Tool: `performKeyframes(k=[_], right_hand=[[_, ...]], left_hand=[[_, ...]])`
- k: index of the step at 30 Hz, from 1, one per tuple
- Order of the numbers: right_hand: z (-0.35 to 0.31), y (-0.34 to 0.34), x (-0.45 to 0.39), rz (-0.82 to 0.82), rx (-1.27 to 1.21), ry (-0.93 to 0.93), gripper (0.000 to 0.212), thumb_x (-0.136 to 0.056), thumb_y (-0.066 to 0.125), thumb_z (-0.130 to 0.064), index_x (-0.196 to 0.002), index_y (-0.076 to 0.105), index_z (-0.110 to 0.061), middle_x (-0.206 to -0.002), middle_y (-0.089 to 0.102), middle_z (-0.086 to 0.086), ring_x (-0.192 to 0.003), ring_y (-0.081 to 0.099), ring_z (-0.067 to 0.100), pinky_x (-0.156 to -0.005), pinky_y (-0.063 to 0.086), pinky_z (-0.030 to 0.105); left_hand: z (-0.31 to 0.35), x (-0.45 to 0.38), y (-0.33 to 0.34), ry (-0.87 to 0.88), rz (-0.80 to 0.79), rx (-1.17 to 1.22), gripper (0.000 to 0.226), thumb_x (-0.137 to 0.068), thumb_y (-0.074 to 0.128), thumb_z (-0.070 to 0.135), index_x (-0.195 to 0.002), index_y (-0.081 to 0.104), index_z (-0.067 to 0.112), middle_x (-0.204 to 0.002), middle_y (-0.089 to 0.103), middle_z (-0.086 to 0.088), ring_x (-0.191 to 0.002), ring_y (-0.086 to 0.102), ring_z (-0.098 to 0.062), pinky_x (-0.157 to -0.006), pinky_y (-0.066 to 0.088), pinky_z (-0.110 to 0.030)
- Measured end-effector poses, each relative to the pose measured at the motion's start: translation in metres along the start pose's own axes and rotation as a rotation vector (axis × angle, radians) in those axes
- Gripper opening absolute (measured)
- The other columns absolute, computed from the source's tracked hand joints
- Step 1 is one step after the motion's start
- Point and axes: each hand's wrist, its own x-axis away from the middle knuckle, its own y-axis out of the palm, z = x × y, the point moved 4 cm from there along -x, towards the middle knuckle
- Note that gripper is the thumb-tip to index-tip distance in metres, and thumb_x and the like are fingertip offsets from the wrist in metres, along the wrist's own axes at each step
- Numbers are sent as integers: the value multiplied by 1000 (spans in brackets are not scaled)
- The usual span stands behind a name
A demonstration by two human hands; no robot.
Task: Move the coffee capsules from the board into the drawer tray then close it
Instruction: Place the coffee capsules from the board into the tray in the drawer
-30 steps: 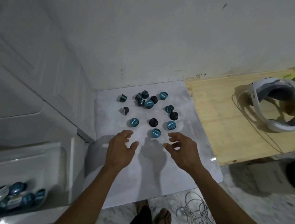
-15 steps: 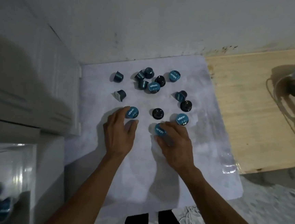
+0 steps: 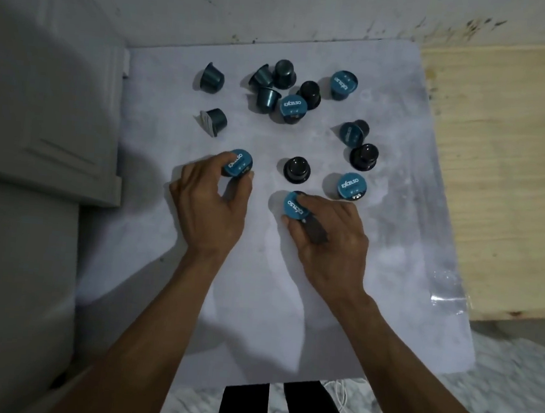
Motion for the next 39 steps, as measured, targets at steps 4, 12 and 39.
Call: performKeyframes(k=[4,12,39], right_hand=[[-3,-8,0,24,-66,44,30,-77,84,-14,-102,72,-5,-99,73,4,-89,66,24,-80,56,32],[-51,-49,-4,-43,-212,140,31,-77,82,-21,-106,72,-15,-99,65,-15,-85,66,14,-72,46,9],[-387,66,46,-384,-348,57,27,-75,83,-21,-100,73,-23,-92,71,-17,-81,65,1,-69,51,13]], left_hand=[[5,4,-10,-58,10,119,32,-82,76,26,-107,70,6,-102,72,-5,-96,57,-6,-85,51,-24],[35,30,-81,-112,22,222,29,-81,78,22,-107,69,12,-104,72,1,-96,65,-17,-85,49,-23],[-149,29,-476,-241,-141,39,21,-78,80,25,-95,70,30,-86,67,17,-72,64,-4,-65,50,-20]])
